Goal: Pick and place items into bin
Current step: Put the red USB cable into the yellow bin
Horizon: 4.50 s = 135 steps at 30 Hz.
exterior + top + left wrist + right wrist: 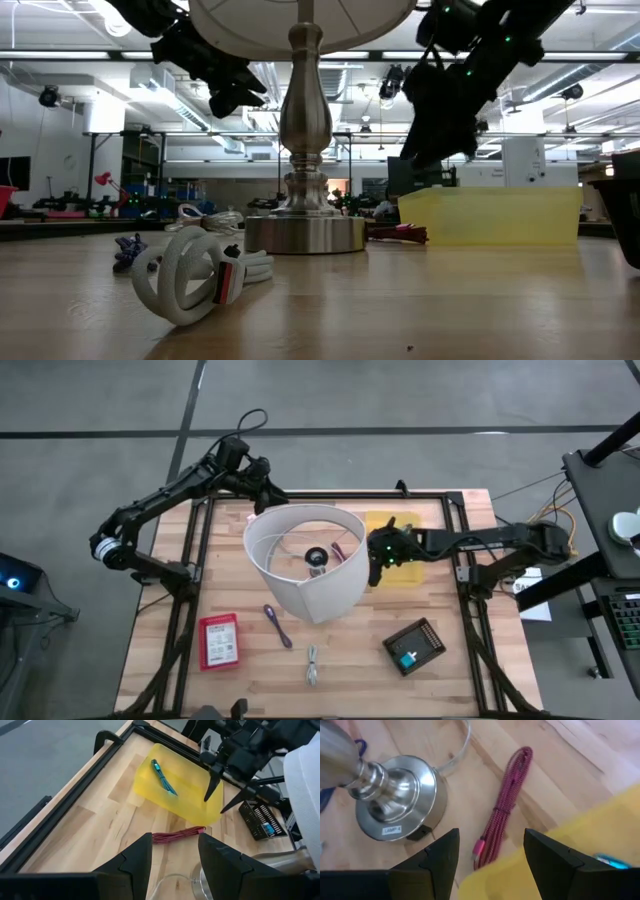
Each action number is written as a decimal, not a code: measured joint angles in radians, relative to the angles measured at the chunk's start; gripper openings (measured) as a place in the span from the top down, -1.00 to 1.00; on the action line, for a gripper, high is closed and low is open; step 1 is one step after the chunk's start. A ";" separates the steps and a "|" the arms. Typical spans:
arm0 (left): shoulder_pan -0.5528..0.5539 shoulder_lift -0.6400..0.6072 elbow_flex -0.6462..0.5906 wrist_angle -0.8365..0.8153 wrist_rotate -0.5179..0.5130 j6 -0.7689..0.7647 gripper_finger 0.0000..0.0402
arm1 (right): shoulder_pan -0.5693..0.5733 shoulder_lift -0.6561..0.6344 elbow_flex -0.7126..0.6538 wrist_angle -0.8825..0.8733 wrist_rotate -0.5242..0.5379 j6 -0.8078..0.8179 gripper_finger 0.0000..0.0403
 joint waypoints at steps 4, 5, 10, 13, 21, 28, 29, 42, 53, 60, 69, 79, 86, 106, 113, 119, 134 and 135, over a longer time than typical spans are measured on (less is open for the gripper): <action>0.000 -0.002 0.004 0.001 0.000 -0.005 0.28 | -0.005 0.056 0.000 0.083 -0.002 -0.025 -0.03; 0.000 -0.004 0.004 0.001 0.000 -0.005 0.28 | -0.007 0.067 0.000 0.098 -0.002 -0.028 -0.03; 0.000 -0.008 0.004 0.001 0.000 -0.005 0.28 | -0.039 0.094 0.000 0.128 0.003 -0.089 -0.03; 0.000 -0.008 0.003 0.001 0.000 -0.006 0.28 | -0.073 0.109 0.000 0.138 0.003 -0.135 -0.03; 0.000 -0.008 0.003 -0.007 0.001 -0.009 0.28 | -0.174 0.132 0.000 0.254 -0.072 -0.209 -0.03; 0.000 -0.008 0.001 -0.007 0.001 -0.009 0.28 | -0.263 0.216 0.039 0.306 -0.148 -0.270 -0.03; 0.000 -0.008 0.001 -0.007 0.000 -0.009 0.28 | -0.272 0.234 0.055 0.303 -0.176 -0.279 -0.03; 0.000 -0.008 -0.001 -0.007 0.001 -0.009 0.28 | -0.280 0.496 0.266 0.173 -0.352 -0.327 -0.03; 0.000 -0.008 -0.002 -0.006 0.000 -0.006 0.28 | -0.277 0.506 0.299 0.095 -0.401 -0.325 -0.03; 0.000 -0.008 -0.001 -0.005 0.000 -0.006 0.28 | -0.275 0.496 0.313 0.060 -0.400 -0.332 -0.03; 0.000 -0.008 -0.002 -0.005 0.000 -0.005 0.28 | -0.263 0.491 0.310 -0.002 -0.418 -0.326 -0.03; 0.000 -0.008 -0.002 0.002 0.000 -0.005 0.28 | -0.257 0.490 0.310 -0.024 -0.415 -0.335 -0.03; 0.000 -0.008 0.000 0.002 0.000 -0.005 0.28 | -0.255 0.490 0.309 -0.066 -0.355 -0.349 -0.03; 0.000 -0.008 0.000 0.002 0.000 -0.005 0.28 | -0.193 0.491 0.309 -0.165 -0.343 -0.416 0.03; 0.000 -0.008 0.000 0.002 0.001 -0.005 0.28 | -0.182 0.488 0.311 -0.176 -0.353 -0.389 0.00; 0.000 -0.008 0.002 0.002 0.000 -0.005 0.28 | -0.181 0.449 0.329 -0.193 -0.364 -0.386 0.00; 0.000 -0.008 0.001 0.002 0.000 -0.005 0.28 | -0.156 0.433 0.332 -0.110 -0.258 -0.468 0.00; 0.000 -0.008 0.001 0.003 0.000 -0.005 0.28 | -0.156 0.433 0.330 -0.115 -0.258 -0.475 0.00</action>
